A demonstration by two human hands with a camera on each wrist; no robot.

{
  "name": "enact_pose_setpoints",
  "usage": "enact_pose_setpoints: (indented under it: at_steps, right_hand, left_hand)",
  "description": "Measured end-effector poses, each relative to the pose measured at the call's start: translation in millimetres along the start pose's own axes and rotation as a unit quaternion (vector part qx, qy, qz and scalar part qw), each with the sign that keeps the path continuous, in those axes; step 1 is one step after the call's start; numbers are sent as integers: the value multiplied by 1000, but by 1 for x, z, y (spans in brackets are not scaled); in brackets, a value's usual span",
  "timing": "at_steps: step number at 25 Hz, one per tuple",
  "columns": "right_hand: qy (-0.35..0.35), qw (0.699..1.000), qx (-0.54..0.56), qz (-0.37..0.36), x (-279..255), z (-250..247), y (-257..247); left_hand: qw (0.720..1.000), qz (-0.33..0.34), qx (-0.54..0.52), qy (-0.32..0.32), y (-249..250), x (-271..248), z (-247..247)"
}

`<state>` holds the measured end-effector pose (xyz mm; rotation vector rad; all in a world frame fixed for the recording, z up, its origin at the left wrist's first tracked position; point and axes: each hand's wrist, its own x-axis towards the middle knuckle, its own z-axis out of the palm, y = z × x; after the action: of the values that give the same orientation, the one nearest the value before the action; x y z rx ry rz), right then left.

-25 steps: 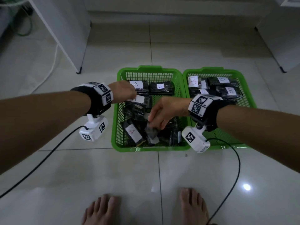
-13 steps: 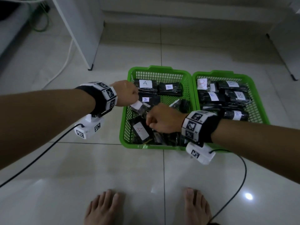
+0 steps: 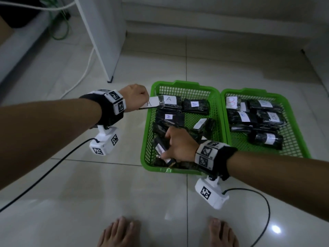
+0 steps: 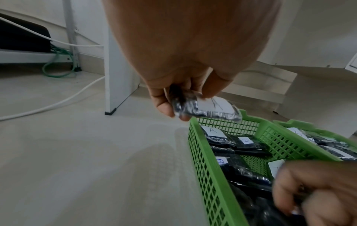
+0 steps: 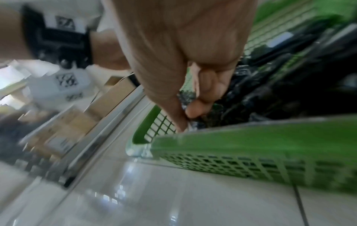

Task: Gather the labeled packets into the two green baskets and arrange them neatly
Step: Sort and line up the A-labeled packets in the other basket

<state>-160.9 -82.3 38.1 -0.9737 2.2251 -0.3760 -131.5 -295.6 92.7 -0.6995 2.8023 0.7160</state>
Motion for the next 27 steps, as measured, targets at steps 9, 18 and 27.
enact_pose_setpoints:
  at_steps: [9,18,27]
  right_hand:
    - [-47,971,220,86,-4,-116,81]
    - [81,947,305,59,12,-130,111]
    - [116,929,348,36,42,-132,107]
  left_hand:
    - [977,84,-17,-194,30,5,28]
    - [964,204,48,-164,49,5,63]
    - [958,256,131,-22,82,46,55]
